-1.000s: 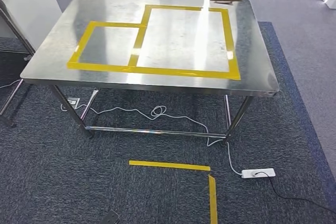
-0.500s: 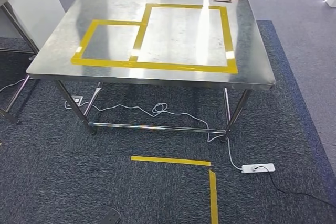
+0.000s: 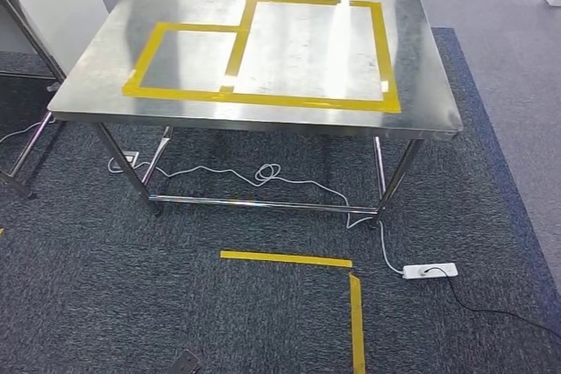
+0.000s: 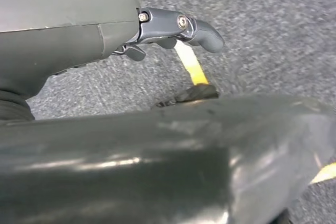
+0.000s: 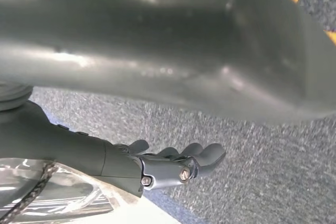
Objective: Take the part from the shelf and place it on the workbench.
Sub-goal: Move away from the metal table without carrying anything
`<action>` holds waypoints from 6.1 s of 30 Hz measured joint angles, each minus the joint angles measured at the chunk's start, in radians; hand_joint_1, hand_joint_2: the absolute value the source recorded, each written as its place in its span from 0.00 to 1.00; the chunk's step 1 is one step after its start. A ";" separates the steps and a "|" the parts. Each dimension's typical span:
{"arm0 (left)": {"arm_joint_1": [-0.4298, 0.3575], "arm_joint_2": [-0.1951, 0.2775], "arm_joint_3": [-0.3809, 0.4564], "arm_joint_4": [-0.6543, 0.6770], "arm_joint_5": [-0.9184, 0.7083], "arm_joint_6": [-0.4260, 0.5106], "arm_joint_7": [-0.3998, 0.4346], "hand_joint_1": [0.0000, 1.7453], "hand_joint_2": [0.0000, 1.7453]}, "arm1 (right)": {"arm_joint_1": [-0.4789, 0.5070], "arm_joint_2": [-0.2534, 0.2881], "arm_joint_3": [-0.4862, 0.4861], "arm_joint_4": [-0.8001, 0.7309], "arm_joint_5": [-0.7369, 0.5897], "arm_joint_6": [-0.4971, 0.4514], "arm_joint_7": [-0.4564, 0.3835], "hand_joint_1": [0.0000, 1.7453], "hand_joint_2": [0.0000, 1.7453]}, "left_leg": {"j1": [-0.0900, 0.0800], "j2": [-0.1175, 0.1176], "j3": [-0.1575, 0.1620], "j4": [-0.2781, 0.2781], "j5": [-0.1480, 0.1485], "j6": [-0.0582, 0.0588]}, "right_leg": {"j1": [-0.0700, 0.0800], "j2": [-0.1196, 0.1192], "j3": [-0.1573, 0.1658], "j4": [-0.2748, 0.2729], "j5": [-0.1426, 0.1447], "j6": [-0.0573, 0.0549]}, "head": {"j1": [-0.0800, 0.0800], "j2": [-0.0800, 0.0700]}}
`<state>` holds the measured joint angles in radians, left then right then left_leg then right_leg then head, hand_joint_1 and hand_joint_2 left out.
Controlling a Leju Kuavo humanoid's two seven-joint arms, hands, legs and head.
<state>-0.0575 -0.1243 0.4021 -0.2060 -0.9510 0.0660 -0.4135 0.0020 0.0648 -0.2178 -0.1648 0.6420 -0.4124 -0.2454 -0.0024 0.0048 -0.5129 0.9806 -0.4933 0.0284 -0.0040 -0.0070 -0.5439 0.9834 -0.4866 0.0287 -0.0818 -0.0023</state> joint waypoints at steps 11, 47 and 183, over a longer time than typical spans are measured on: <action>-0.001 -0.002 0.000 0.000 0.000 -0.001 0.000 0.00 0.00 | 0.000 -0.001 0.000 0.000 0.001 0.003 0.000 0.00 0.00 | -0.005 0.004 -0.042 0.009 0.033 0.009 | -0.005 0.004 0.039 0.025 -0.040 0.016 | 0.005 0.000; -0.001 0.001 0.001 0.000 0.002 -0.001 0.000 0.00 0.00 | 0.000 -0.003 0.000 0.000 0.009 0.006 0.000 0.00 0.00 | -0.005 0.001 -0.067 0.048 0.018 -0.022 | -0.006 0.002 0.043 -0.011 -0.022 -0.023 | 0.001 0.000; 0.001 0.001 0.021 0.000 0.003 0.010 -0.011 0.00 0.00 | 0.000 -0.001 -0.016 -0.001 0.037 0.023 0.014 0.00 0.00 | -0.005 0.002 -0.068 0.036 0.040 -0.019 | -0.014 0.007 0.037 0.001 -0.030 -0.012 | 0.002 0.000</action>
<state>-0.0566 -0.1229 0.4231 -0.2058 -0.9482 0.0756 -0.4242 0.0017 0.0641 -0.2335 -0.1656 0.6790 -0.3895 -0.2316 -0.0077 0.0066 -0.5813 1.0164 -0.4533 0.0095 -0.0183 0.0001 -0.5070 0.9845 -0.5167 0.0163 -0.0796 -0.0023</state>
